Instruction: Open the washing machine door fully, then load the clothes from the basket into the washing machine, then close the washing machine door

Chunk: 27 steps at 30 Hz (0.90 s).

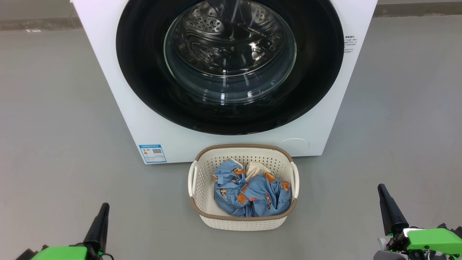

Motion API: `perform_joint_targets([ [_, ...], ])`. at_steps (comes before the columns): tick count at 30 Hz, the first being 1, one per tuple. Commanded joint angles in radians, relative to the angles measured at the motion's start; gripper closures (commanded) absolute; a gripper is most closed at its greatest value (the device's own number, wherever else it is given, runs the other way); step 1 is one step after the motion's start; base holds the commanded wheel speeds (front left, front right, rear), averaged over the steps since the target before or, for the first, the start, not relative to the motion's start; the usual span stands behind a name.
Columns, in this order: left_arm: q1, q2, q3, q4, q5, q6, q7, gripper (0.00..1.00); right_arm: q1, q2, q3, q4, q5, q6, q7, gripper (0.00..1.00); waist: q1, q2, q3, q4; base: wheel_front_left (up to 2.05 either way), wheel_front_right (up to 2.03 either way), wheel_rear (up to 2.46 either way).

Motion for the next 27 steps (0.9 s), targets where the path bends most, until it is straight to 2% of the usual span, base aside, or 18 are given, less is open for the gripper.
perform_joint_targets([
  [1,-0.042,0.019,0.029,-0.020,-0.002,-0.003,-0.001,1.00,-0.040,-0.004,0.023,-0.025,-0.004,0.002,0.009,1.00,0.0000,0.0000,0.000,0.000,0.00,0.00,0.00],
  [26,-0.042,0.019,0.029,-0.020,-0.002,-0.003,-0.001,1.00,-0.040,-0.004,0.023,-0.025,-0.004,0.002,0.009,1.00,0.0000,0.0000,0.000,0.000,0.00,0.00,0.00],
  [27,0.001,-0.001,0.000,0.003,0.000,0.000,0.000,0.00,0.001,0.000,0.000,0.003,0.000,0.000,0.000,0.00,0.0000,0.0000,0.000,0.000,0.00,0.00,0.00],
])
